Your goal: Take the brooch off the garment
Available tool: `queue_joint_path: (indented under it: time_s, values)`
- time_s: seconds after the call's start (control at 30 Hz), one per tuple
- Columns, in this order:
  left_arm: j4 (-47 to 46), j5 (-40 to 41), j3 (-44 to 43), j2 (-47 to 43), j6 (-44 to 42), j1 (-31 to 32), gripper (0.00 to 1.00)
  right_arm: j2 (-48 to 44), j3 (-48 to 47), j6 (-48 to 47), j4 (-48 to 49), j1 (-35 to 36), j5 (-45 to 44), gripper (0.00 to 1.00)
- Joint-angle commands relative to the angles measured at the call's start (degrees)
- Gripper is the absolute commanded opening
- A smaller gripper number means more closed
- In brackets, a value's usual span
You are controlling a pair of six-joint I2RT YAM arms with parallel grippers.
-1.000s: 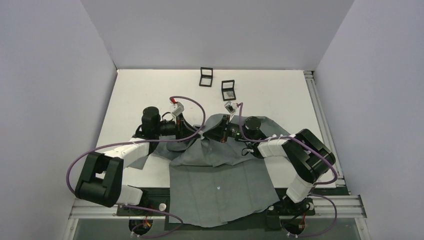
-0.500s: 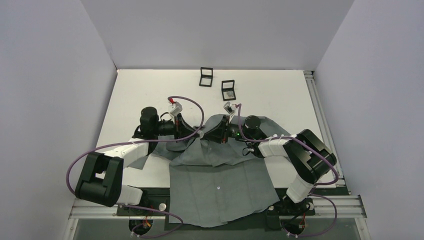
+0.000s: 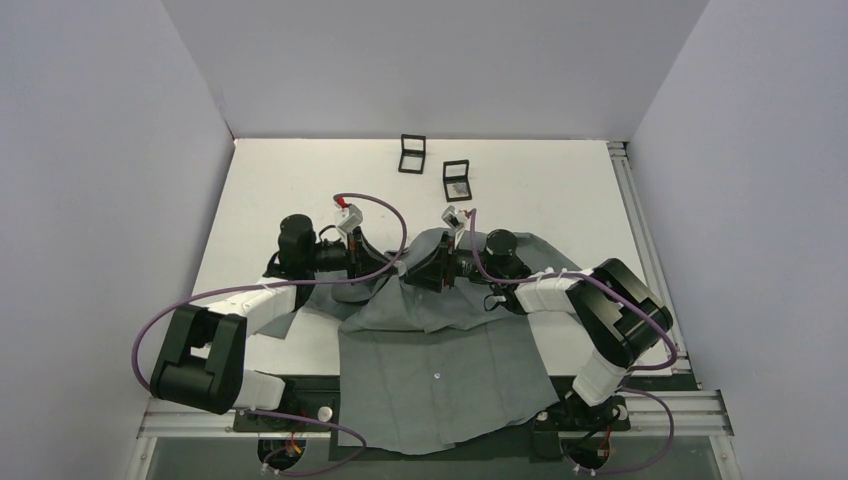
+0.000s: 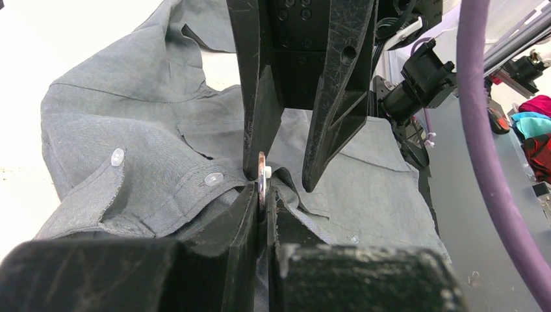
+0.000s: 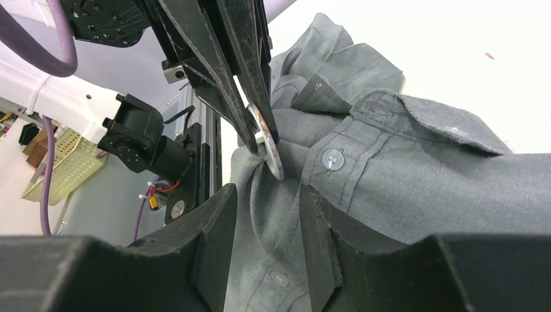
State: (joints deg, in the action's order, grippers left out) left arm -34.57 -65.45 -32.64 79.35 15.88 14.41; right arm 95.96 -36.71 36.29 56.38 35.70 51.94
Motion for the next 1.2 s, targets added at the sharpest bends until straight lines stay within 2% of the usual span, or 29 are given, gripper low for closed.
queue_joint_path:
  time_s: [0.0,0.17,0.23,0.3,0.4,0.47,0.53,0.57,0.67,0.7,0.77,0.93,1.03,1.17]
  values:
    - [-3.2,-2.8,-0.3,-1.4,-0.7,0.2,0.00,-2.1,-2.8,-2.9,2.4,0.4,0.5,0.37]
    - [-2.8,-3.1,-0.4,-1.6,-0.8,0.8,0.00,-1.8,-3.8,-4.0,1.6,0.9,0.3,0.35]
    - [-2.6,-3.1,-0.6,-1.6,-0.8,1.0,0.00,-1.6,-4.2,-4.2,1.5,1.4,0.5,0.30]
    - [-2.5,-3.1,-0.7,-1.7,-0.8,1.0,0.00,-1.6,-4.5,-4.6,1.2,2.0,0.8,0.22]
    - [-2.2,-2.9,-0.7,-2.0,-0.8,1.0,0.00,-2.0,-4.7,-7.4,-1.8,2.6,0.9,0.04]
    - [-1.9,-2.6,-0.8,-2.2,-0.9,0.8,0.00,-2.8,-4.6,-10.3,-4.9,2.7,0.3,0.00]
    - [-1.6,-2.3,-0.9,-2.4,-1.1,0.1,0.08,-4.2,-4.6,-14.3,-9.5,2.7,-0.9,0.00]
    - [-0.8,-2.3,-0.9,-2.5,-1.2,-0.5,0.17,-4.8,-4.7,-16.1,-13.5,2.8,-1.9,0.00]
    - [2.4,-2.1,-1.8,-3.4,-3.7,-2.0,0.34,-7.8,-5.5,-25.7,-22.0,3.1,-5.0,0.00]
    - [4.0,-2.0,-2.0,-3.8,-4.3,-2.7,0.42,-8.3,-6.1,-27.8,-26.3,3.4,-6.9,0.00]
    - [5.9,-1.6,-2.2,-4.4,-6.0,-3.7,0.51,-9.3,-7.1,-33.7,-32.1,4.3,-10.1,0.00]
    - [8.9,-0.6,-2.1,-5.5,-8.6,-5.3,0.69,-9.7,-9.7,-46.6,-42.5,7.1,-18.7,0.00]
    - [9.3,-0.3,-1.6,-6.0,-8.6,-6.3,0.77,-8.5,-10.9,-50.7,-45.8,8.9,-23.2,0.00]
    - [9.7,0.0,-1.1,-6.6,-8.6,-7.2,0.87,-7.3,-11.9,-51.4,-47.0,9.3,-28.1,0.00]
